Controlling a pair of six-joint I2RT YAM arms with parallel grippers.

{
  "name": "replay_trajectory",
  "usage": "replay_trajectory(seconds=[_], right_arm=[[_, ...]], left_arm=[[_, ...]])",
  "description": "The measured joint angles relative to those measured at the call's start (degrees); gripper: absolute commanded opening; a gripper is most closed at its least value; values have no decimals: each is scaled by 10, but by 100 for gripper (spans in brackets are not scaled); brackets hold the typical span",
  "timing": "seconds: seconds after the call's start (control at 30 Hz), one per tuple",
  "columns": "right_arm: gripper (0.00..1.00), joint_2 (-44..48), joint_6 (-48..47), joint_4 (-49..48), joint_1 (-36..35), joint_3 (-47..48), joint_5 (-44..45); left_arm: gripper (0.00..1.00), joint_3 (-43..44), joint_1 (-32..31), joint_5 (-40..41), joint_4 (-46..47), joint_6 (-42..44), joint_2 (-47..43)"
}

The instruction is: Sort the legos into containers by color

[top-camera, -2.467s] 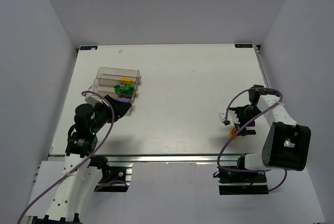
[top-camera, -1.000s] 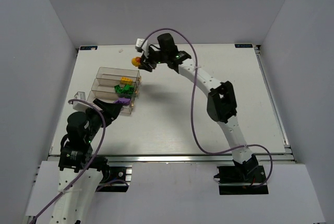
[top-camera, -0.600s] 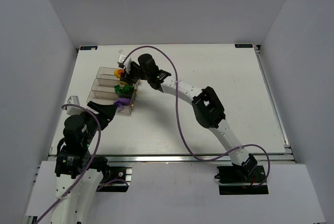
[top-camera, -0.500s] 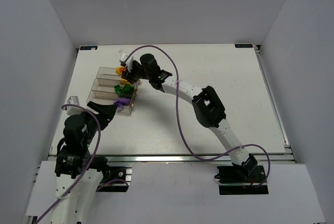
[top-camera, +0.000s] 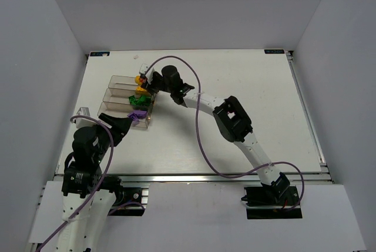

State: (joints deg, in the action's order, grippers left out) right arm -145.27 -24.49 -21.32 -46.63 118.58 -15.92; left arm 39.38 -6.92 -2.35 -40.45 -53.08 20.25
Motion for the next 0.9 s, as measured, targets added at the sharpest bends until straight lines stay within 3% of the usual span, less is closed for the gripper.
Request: replay_trajectory(seconds=[0.1, 0.17, 0.2, 0.3, 0.5, 0.63, 0.73, 0.9], right_arm=[[61, -2, -6, -3, 0, -9, -1], [67, -2, -10, -7, 0, -11, -1], [77, -2, -10, -7, 0, -11, -1], [88, -2, -11, -11, 0, -11, -3], [89, 1, 6, -3, 3, -11, -7], [89, 30, 34, 56, 8, -11, -7], [89, 97, 71, 130, 17, -26, -2], [89, 292, 130, 293, 50, -87, 0]], left_arm=[[70, 5, 0, 0, -1, -4, -1], [70, 5, 0, 0, -1, -7, -2], [70, 5, 0, 0, -1, -9, -2], [70, 5, 0, -2, -1, -12, -3], [69, 5, 0, -14, 6, -15, -6], [67, 5, 0, -30, 22, -12, -6], [73, 5, 0, -49, 38, 0, -4], [85, 5, 0, -96, 75, 35, 24]])
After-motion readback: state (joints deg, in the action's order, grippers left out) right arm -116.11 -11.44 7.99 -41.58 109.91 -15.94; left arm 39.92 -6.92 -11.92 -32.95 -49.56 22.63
